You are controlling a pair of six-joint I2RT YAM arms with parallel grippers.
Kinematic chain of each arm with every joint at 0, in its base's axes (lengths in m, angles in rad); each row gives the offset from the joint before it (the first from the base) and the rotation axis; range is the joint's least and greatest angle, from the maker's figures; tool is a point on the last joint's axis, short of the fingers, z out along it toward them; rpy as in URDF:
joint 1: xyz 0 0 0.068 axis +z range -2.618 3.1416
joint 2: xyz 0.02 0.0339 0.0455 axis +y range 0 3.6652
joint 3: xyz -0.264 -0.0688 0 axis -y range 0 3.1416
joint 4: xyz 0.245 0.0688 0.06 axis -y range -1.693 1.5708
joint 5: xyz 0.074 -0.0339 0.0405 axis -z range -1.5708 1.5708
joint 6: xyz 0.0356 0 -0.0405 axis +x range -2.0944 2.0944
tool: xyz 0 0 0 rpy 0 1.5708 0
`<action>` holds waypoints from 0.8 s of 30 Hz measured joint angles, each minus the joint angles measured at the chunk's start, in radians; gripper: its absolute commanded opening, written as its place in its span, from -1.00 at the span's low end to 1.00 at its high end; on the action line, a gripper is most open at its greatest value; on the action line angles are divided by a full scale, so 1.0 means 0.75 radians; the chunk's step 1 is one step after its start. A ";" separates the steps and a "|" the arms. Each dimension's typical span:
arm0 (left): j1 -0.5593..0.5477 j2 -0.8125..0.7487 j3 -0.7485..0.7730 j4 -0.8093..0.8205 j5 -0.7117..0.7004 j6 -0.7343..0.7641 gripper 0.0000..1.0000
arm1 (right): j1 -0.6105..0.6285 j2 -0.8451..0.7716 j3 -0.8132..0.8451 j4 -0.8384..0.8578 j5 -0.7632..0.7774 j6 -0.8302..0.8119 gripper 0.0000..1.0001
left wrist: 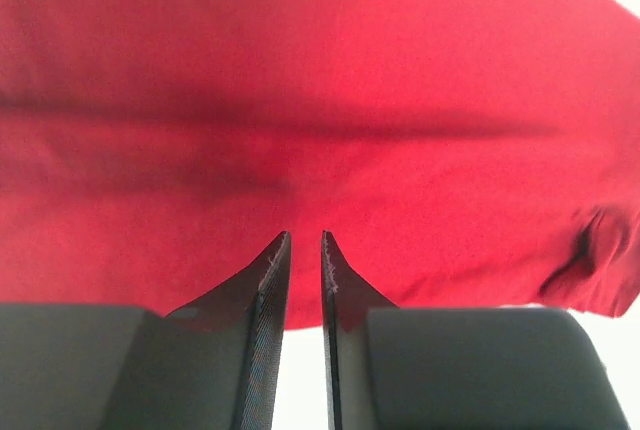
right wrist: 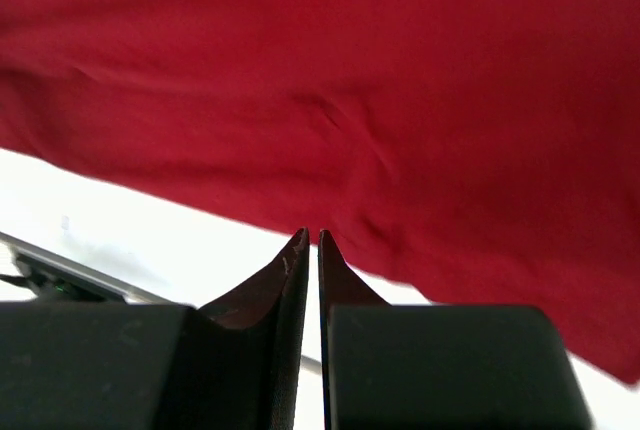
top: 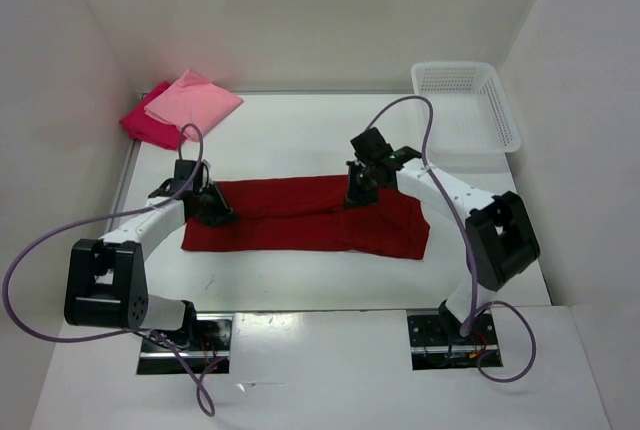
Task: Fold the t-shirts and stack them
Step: Fold the other side of the tshirt into a rectangle
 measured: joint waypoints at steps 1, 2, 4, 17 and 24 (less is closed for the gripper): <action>-0.002 -0.007 -0.018 -0.015 0.019 -0.003 -0.50 | 0.000 0.028 0.038 0.008 -0.002 -0.002 -0.76; -0.004 -0.013 -0.036 -0.039 0.038 -0.008 -0.50 | 0.000 0.057 0.079 0.017 -0.003 -0.004 -0.91; -0.007 -0.022 -0.043 -0.078 0.054 -0.022 -0.50 | 0.000 0.109 0.146 0.048 -0.009 -0.010 -1.00; 0.049 0.211 0.288 0.098 0.026 -0.054 -0.50 | 0.275 0.683 0.670 0.230 -0.078 0.022 -1.00; 0.153 0.445 0.310 0.107 0.021 -0.030 -0.50 | 0.410 0.987 1.083 0.212 -0.090 0.056 -1.00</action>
